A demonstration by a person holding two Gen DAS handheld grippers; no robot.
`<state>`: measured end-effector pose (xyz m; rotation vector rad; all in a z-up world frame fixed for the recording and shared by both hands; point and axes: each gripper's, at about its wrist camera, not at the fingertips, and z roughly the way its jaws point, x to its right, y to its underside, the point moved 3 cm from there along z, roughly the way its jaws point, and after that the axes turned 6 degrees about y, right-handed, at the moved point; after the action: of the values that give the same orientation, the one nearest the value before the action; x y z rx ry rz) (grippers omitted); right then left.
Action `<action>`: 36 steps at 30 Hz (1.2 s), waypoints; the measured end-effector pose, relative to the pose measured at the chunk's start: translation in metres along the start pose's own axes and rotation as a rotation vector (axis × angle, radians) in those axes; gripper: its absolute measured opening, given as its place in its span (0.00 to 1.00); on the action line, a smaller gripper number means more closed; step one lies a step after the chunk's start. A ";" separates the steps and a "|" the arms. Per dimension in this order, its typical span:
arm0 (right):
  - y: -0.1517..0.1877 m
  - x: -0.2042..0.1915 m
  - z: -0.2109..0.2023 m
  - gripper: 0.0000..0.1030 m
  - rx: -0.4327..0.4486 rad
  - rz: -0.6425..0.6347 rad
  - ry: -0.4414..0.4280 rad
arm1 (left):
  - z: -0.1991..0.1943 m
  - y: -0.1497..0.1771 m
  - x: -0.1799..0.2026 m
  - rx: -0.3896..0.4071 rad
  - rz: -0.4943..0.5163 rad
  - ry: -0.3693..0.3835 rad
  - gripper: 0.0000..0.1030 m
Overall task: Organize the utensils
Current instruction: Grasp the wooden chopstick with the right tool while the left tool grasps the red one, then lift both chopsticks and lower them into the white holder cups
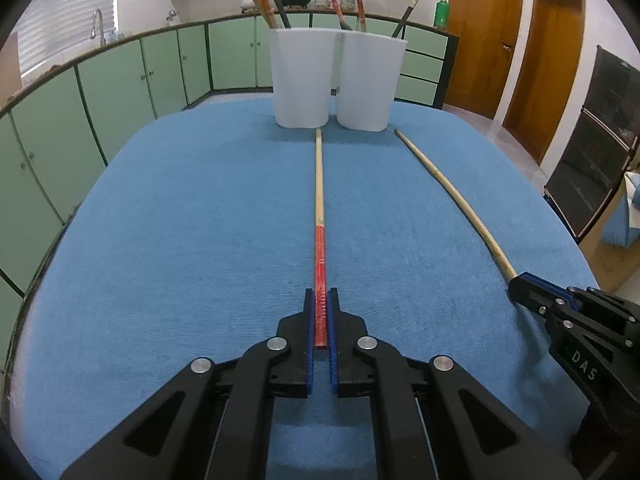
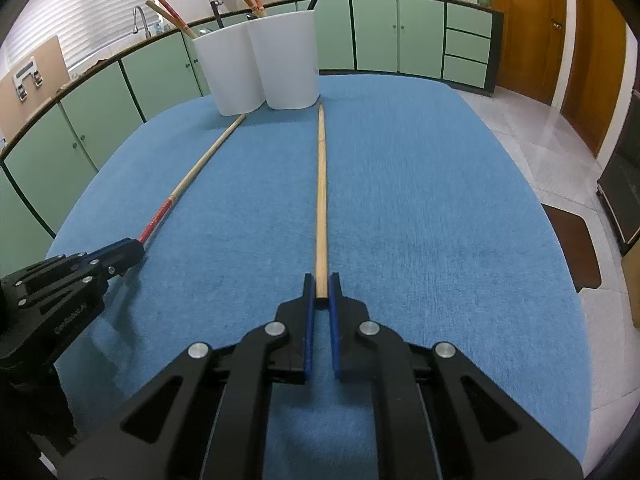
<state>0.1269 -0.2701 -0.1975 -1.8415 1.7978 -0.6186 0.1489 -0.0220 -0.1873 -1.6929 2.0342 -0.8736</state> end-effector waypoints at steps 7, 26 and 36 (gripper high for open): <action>-0.003 -0.001 -0.020 0.06 0.041 -0.011 -0.008 | -0.025 -0.005 0.004 0.050 0.043 -0.013 0.05; -0.057 -0.003 -0.097 0.06 0.226 -0.039 -0.047 | -0.102 -0.054 0.004 0.250 0.051 0.010 0.05; -0.108 -0.010 -0.132 0.06 0.324 -0.051 -0.110 | -0.123 -0.093 0.002 0.318 0.068 0.047 0.05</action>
<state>0.1274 -0.2629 -0.0264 -1.6697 1.4853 -0.7633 0.1413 -0.0039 -0.0342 -1.4350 1.8519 -1.1530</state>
